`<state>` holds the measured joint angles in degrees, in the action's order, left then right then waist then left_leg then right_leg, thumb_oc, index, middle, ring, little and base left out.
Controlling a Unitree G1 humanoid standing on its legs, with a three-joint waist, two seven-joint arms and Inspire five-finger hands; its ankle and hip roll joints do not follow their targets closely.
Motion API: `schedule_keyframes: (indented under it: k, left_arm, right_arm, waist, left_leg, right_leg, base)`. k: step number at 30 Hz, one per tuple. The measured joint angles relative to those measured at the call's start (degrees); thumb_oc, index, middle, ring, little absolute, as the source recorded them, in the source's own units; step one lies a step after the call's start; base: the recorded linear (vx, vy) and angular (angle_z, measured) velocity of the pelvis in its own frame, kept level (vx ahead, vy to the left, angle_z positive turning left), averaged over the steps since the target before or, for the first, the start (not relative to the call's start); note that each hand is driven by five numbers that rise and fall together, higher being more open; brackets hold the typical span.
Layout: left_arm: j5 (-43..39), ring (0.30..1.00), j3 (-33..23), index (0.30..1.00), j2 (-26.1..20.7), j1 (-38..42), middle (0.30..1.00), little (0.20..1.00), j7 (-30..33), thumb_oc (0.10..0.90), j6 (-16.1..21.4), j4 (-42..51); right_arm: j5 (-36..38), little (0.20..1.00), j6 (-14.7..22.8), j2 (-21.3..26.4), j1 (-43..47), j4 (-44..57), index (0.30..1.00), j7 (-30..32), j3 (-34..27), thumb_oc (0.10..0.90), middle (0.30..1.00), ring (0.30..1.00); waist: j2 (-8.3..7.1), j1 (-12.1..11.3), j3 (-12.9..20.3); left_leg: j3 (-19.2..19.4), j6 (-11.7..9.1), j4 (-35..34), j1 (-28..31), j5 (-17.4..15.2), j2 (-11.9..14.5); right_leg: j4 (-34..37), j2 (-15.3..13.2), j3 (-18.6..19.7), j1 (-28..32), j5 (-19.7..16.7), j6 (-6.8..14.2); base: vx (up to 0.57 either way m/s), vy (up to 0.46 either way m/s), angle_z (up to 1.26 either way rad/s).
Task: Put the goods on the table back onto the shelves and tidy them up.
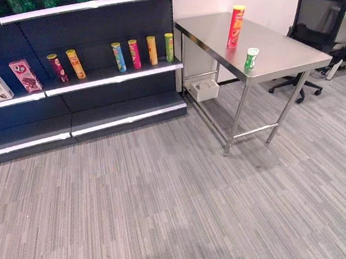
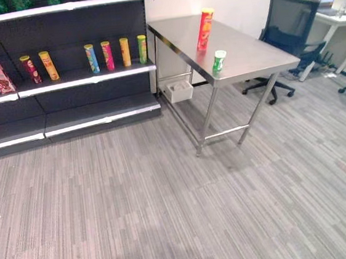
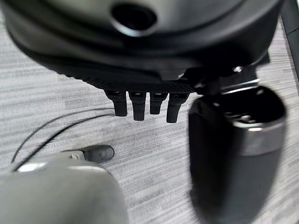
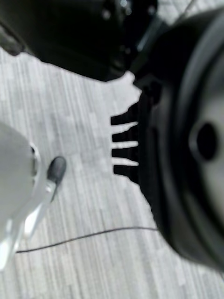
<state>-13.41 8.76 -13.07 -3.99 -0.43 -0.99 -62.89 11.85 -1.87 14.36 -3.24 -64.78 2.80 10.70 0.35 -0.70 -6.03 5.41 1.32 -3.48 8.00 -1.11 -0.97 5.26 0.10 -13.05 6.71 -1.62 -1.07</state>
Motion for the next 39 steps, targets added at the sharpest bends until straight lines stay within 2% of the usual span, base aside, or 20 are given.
schedule_keyframes:
  k: [4,12,17,23,27,28,29,30,31,32,33,34,35,36,37,38,39]
  left_arm:
    - [0.00,0.900,-0.01,0.900,-0.08,0.15,0.900,0.900,-0.07,0.800,0.00,0.04]
    - [0.51,0.900,0.02,0.900,-0.32,0.48,0.900,0.900,0.16,0.800,0.06,0.35]
    - [0.51,0.900,0.03,0.900,-0.32,0.59,0.900,0.900,0.18,0.800,0.07,0.20]
    - [0.36,0.900,0.05,0.900,-0.58,3.33,0.900,0.900,0.96,0.800,0.09,0.61]
    - [0.01,0.900,0.04,0.900,-1.20,3.95,0.900,0.900,1.19,0.800,0.38,2.37]
    - [-0.09,0.900,0.04,0.900,-1.27,5.86,0.900,0.900,1.28,0.800,0.88,2.32]
    - [-2.49,0.900,-0.10,0.900,-1.33,9.08,0.900,0.900,1.52,0.800,2.17,3.51]
    - [-2.37,0.900,-0.17,0.900,-1.64,9.69,0.900,0.900,1.74,0.800,2.47,3.72]
    - [-2.27,0.900,0.22,0.900,-1.85,10.24,0.900,0.900,1.97,0.800,2.50,3.83]
    - [-2.27,0.900,0.23,0.900,-1.68,10.45,0.900,0.900,2.19,0.800,2.45,3.49]
    - [-2.29,0.900,0.20,0.900,-1.51,10.48,0.900,0.900,2.21,0.800,2.45,2.66]
    - [-2.30,0.900,0.11,0.900,-1.32,10.73,0.900,0.900,2.26,0.800,2.37,1.83]
    - [-2.21,0.900,0.15,0.900,-1.08,10.68,0.900,0.900,2.25,0.800,2.31,0.63]
    - [-2.28,0.900,-0.08,0.900,-1.03,10.81,0.900,0.900,2.24,0.800,2.37,0.04]
    - [-2.32,0.900,-0.69,0.900,-0.91,10.99,0.900,0.900,2.24,0.800,2.72,0.01]
    - [-2.25,0.900,-1.04,0.900,-1.03,11.21,0.900,0.900,2.30,0.800,3.06,0.18]
    - [-2.08,0.900,-1.82,0.900,-1.28,10.47,0.900,0.900,2.24,0.800,3.08,-0.51]
  right_arm:
    - [0.06,0.900,0.00,0.39,0.56,0.34,0.900,0.00,-0.01,0.800,0.900,0.900]
    - [0.04,0.900,0.05,0.88,0.67,-0.12,0.900,0.18,-0.07,0.800,0.900,0.900]
    - [0.02,0.900,0.03,0.89,0.24,-0.26,0.900,0.16,-0.08,0.800,0.900,0.900]
    - [0.05,0.900,0.09,0.88,2.52,-1.83,0.900,0.13,-0.04,0.800,0.900,0.900]
    - [0.29,0.900,0.32,0.97,4.22,-2.17,0.900,0.21,-0.10,0.800,0.900,0.900]
    - [0.87,0.900,0.76,1.01,4.89,-2.07,0.900,0.20,-0.09,0.800,0.900,0.900]
    - [1.15,0.900,0.73,1.21,6.20,-2.16,0.900,0.39,-0.07,0.800,0.900,0.900]
    - [1.47,0.900,0.51,1.11,6.94,-2.20,0.900,0.58,0.02,0.800,0.900,0.900]
    - [1.90,0.900,0.50,1.17,7.58,-2.22,0.900,0.63,0.03,0.800,0.900,0.900]
    - [2.20,0.900,0.56,1.40,8.55,-2.15,0.900,0.85,-0.07,0.800,0.900,0.900]
    - [2.26,0.900,0.57,1.60,9.25,-2.12,0.900,1.12,-0.07,0.800,0.900,0.900]
    - [2.29,0.900,0.60,1.88,9.71,-2.12,0.900,1.21,-0.02,0.800,0.900,0.900]
    - [2.35,0.900,0.57,2.43,9.52,-2.11,0.900,1.25,0.04,0.800,0.900,0.900]
    - [2.40,0.900,0.53,2.72,9.51,-2.10,0.900,1.32,-0.04,0.800,0.900,0.900]
    - [2.47,0.900,0.55,3.19,9.60,-2.13,0.900,1.36,-0.08,0.800,0.900,0.900]
    - [2.46,0.900,0.57,3.41,9.38,-2.25,0.900,1.39,-0.06,0.800,0.900,0.900]
    - [2.43,0.900,0.68,3.40,9.50,-2.31,0.900,1.36,-0.01,0.800,0.900,0.900]
  waist:
    - [0.67,0.11,-0.86]
    - [-0.33,0.05,-1.50]
    - [-0.43,0.15,-2.02]
    - [-0.72,-0.03,-5.23]
    - [-1.37,-0.23,-7.62]
    - [-1.91,-0.10,-9.23]
    - [-2.23,-0.13,-11.90]
    - [-2.38,-1.47,-12.30]
    - [-2.59,-1.92,-12.68]
    - [-2.78,-1.70,-12.98]
    - [-2.69,-1.79,-13.08]
    - [-2.21,-1.80,-13.12]
    - [-0.72,-1.76,-12.50]
    - [0.10,-1.84,-12.27]
    - [0.90,-3.46,-12.39]
    - [0.90,-5.41,-11.94]
    - [0.50,-6.42,-10.80]
  left_leg:
    - [0.30,-0.05,-1.00,1.18,0.04,0.01]
    - [0.39,-0.18,-1.49,1.68,0.13,0.05]
    - [0.45,-0.21,-1.51,1.60,0.14,0.17]
    - [0.26,-0.55,2.51,-2.07,-0.08,0.11]
    - [0.09,-1.47,9.94,-6.73,-0.67,-0.02]
    - [-1.80,-3.21,22.91,-15.18,-1.05,-0.27]
    - [-4.02,-5.69,39.79,-25.72,0.30,0.34]
    - [-4.52,-5.48,39.35,-27.49,-0.16,0.31]
    - [-5.22,-5.50,35.20,-27.51,-0.12,0.30]
    - [-4.74,-5.97,25.34,-26.76,0.58,0.77]
    - [-4.09,-7.66,15.83,-25.48,1.94,1.44]
    - [-3.18,-8.77,7.25,-24.27,4.27,2.64]
    - [-2.05,-11.39,-2.15,-24.01,6.37,4.98]
    - [-1.95,-12.31,-2.40,-25.52,7.45,6.18]
    - [-1.36,-12.97,-2.32,-26.11,8.14,7.71]
    - [-1.00,-12.79,-1.99,-25.48,8.16,8.48]
    - [-0.82,-12.27,-0.82,-24.40,8.18,7.89]
  right_leg:
    - [0.05,0.12,0.35,0.57,0.05,0.07]
    - [0.45,0.21,0.55,0.72,0.25,0.35]
    - [0.46,0.32,0.64,0.62,0.41,0.56]
    - [0.46,0.08,0.68,-0.89,0.55,0.69]
    - [0.45,-0.45,0.62,-1.64,0.34,-0.01]
    - [-1.06,-0.65,0.57,-3.46,1.02,-1.78]
    - [-3.31,-0.89,-0.99,-5.35,1.42,-2.94]
    - [-2.90,-0.44,-0.33,-5.10,1.52,-3.19]
    - [-2.65,-0.40,0.13,-4.88,1.81,-3.64]
    - [-0.92,-0.36,0.22,-4.02,1.83,-3.67]
    - [0.42,-0.11,0.33,-2.91,1.83,-3.67]
    - [0.56,0.31,0.41,-2.29,1.89,-3.57]
    - [0.55,1.88,0.41,-1.27,2.16,-3.60]
    - [0.56,2.76,0.28,-0.72,2.54,-3.88]
    - [0.57,3.75,1.07,0.08,3.15,-3.68]
    - [0.57,3.73,2.91,1.11,4.08,-3.45]
    - [0.57,2.99,4.49,2.14,4.99,-2.79]
  base:
    - [0.00,-0.004,-0.04]
    - [0.01,-0.037,-0.01]
    - [0.02,-0.059,-0.01]
    - [-0.02,-0.084,0.04]
    - [-0.06,-0.133,0.12]
    - [0.04,-0.148,0.71]
    - [0.18,-0.105,0.69]
    - [0.31,-0.010,0.27]
    - [0.34,0.027,-0.11]
    - [0.35,0.051,-0.21]
    - [0.38,0.066,-0.22]
    - [0.36,0.068,-0.10]
    - [0.38,0.087,0.06]
    - [0.38,0.111,0.01]
    - [0.55,0.204,-0.43]
    - [0.42,0.163,-0.81]
    - [0.43,0.182,-0.95]
